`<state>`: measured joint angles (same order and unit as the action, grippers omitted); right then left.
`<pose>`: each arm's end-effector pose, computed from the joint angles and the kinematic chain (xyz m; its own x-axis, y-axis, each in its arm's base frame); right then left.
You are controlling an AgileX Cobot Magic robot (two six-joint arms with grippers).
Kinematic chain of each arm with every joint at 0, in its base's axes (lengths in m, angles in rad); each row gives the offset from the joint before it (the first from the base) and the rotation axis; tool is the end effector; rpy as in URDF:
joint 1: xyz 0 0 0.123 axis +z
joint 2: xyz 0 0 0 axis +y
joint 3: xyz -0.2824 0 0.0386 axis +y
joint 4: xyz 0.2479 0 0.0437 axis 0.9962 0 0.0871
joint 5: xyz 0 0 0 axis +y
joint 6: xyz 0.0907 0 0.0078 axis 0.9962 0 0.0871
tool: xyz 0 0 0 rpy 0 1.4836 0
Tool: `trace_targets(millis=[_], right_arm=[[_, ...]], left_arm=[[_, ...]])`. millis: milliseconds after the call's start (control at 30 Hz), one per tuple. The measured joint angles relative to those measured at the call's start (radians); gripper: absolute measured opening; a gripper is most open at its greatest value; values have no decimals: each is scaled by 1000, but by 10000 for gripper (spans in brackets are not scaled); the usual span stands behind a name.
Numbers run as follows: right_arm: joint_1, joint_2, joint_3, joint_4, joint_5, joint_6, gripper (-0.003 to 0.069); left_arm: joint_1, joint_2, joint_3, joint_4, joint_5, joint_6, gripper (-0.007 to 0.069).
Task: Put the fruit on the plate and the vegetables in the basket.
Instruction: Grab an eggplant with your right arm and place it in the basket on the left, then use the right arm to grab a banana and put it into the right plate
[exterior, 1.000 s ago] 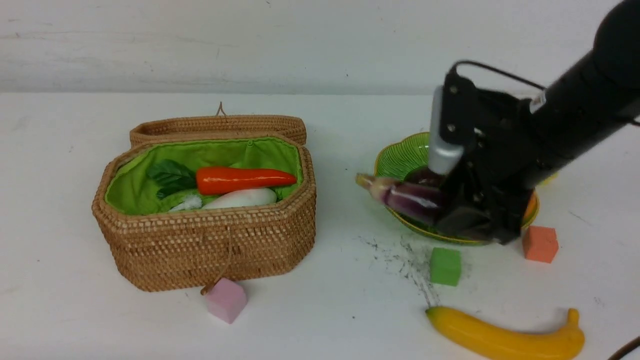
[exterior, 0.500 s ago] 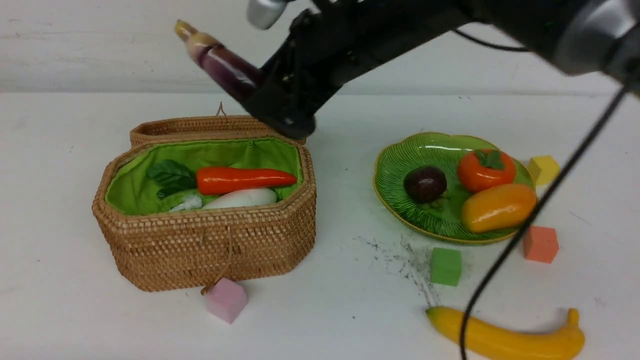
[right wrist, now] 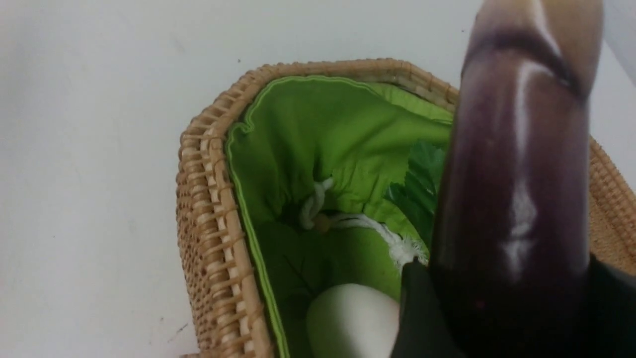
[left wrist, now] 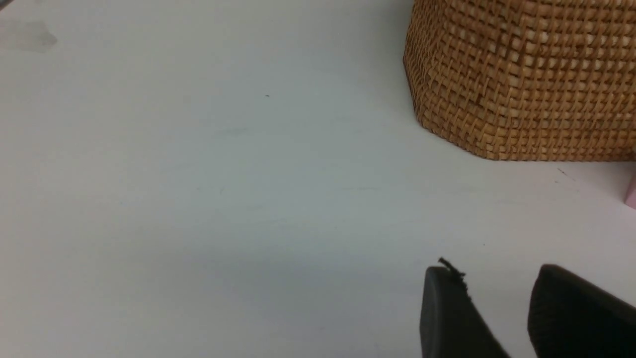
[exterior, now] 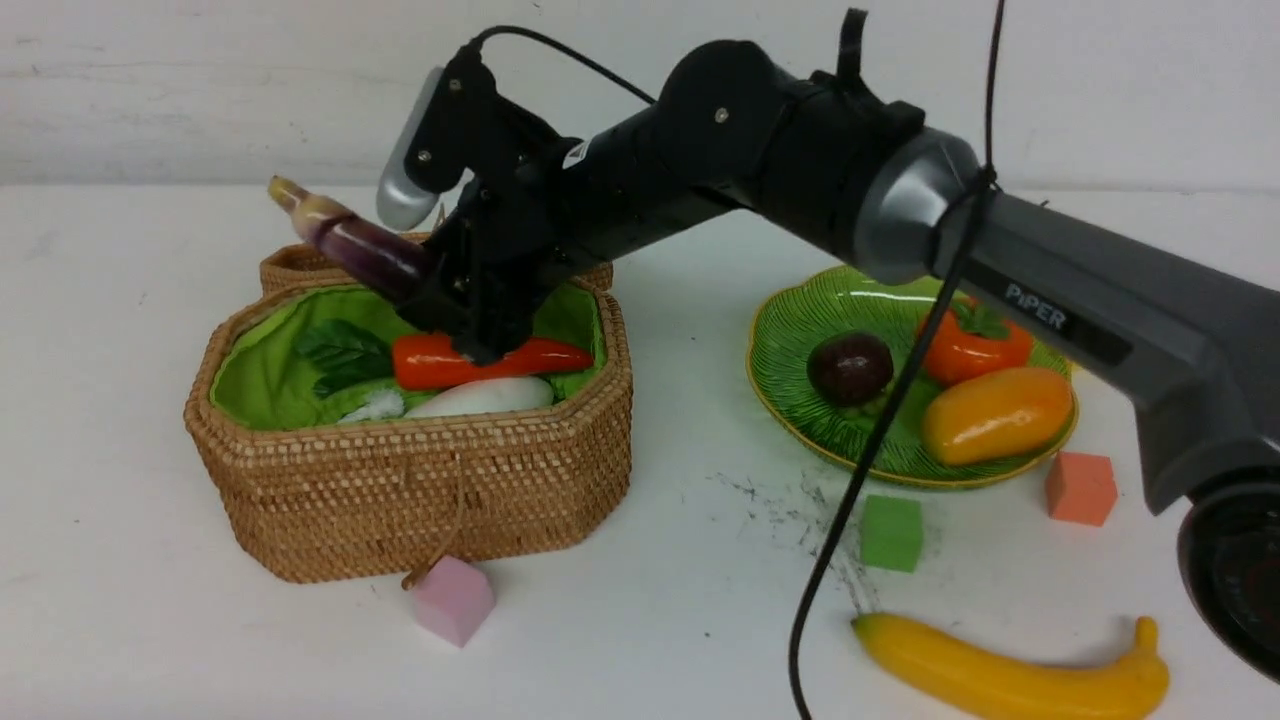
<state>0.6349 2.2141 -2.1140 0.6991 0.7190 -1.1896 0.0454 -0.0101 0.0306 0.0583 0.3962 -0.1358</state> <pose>0.3950 0.3390 0.2977 0.1088 -0.5785 -0.8084 -0.9307 0.2263 -0.2873 0.0519 0.0044 0.1678 -0.3161 -0.0963 -0.9438 -0.0928 0.9932 -0.0703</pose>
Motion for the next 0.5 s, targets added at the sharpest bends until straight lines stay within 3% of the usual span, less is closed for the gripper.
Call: trace_targets(millis=[133,200,367,500], right_arm=[[-19,-21,0,5,80,47,628],[-52,-55,0,5,159,97,673],[-157,-186,32,-26,343,219,655],[-257,-379,218,-178,435,213,572]], left_arm=[[0,0,0,0,0,0,238],[0,0,0,0,0,0,238],[0,0,0,0,0,0,238],[0,0,0,0,0,0,238]])
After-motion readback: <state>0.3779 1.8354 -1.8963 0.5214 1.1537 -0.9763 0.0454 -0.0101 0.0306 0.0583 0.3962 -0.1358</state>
